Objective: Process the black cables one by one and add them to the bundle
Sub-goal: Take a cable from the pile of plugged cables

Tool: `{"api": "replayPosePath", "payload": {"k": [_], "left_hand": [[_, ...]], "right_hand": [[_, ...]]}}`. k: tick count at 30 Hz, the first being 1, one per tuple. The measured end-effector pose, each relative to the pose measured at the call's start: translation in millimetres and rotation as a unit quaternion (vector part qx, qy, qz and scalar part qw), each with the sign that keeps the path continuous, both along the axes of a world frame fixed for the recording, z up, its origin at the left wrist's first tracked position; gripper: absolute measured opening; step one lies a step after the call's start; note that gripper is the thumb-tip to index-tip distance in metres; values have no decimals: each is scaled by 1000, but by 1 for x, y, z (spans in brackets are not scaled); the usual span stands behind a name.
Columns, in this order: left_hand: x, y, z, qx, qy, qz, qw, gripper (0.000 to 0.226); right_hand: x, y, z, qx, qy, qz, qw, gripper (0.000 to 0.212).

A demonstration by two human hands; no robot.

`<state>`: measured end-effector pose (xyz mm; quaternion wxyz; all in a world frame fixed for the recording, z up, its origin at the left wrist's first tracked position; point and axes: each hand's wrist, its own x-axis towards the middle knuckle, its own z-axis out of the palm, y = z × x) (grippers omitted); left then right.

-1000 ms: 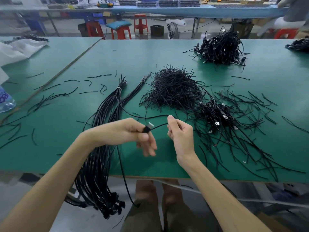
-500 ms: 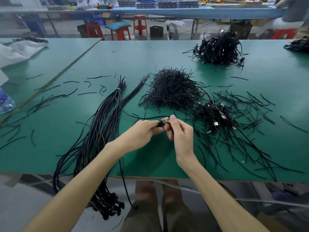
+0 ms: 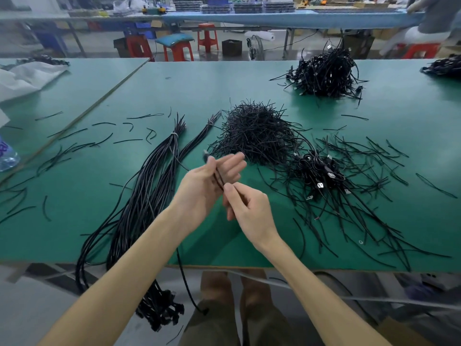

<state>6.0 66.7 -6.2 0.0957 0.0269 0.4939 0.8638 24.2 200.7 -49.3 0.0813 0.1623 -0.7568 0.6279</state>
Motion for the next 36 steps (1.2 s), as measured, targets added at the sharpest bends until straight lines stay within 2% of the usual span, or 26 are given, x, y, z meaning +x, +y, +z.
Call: {"api": "replayPosePath", "payload": {"k": [4, 6, 7, 8, 9, 10, 11, 12, 14, 17, 19, 20, 24, 28, 32, 36], "left_hand": [[-7, -30, 22, 215, -50, 48, 974, 25], [-4, -43, 29, 231, -52, 19, 971, 33], [-2, -47, 31, 196, -46, -1, 980, 38], [1, -51, 32, 122, -27, -17, 992, 40], [4, -52, 32, 4, 8, -27, 1000, 39], [7, -53, 32, -145, 53, -41, 987, 37], [9, -50, 33, -292, 99, -67, 949, 35], [12, -46, 34, -413, 134, -102, 895, 34], [16, -38, 32, -587, 186, -159, 772, 34], [20, -31, 27, -740, 247, -135, 611, 26], [22, -30, 22, -784, 288, -101, 541, 22], [22, -30, 18, -790, 304, -84, 525, 20], [24, -35, 7, -771, 347, -22, 534, 21], [26, -38, -4, -749, 390, 27, 535, 18], [20, -38, -13, -734, 377, 72, 560, 9], [12, -39, -15, -728, 336, 91, 591, 15]], "right_hand": [[-1, -1, 0, 12, -12, 8, 1000, 46], [-1, -1, 0, 25, -15, 12, 999, 48], [-1, -1, 0, 31, -16, 13, 999, 49], [-1, -1, 0, 36, -20, 13, 999, 48], [-1, -2, 0, 41, -24, 10, 999, 48], [-2, -1, -1, 47, -29, 9, 998, 47], [-3, -1, -2, 53, -31, 10, 998, 45], [-3, -1, -2, 56, -35, 12, 998, 41], [-4, 0, -3, 63, -39, 17, 997, 33], [-3, 2, -1, 60, -54, 3, 997, 41], [-4, 3, -2, 49, -59, -15, 997, 34], [-5, 3, -2, 48, -55, -22, 997, 32], [-2, 0, -3, 48, -39, -18, 998, 19], [-1, 1, -3, 3, -31, -5, 999, 16], [1, 2, -2, -9, -10, -5, 1000, 15], [0, 0, -1, 0, 13, -27, 1000, 12]]}}
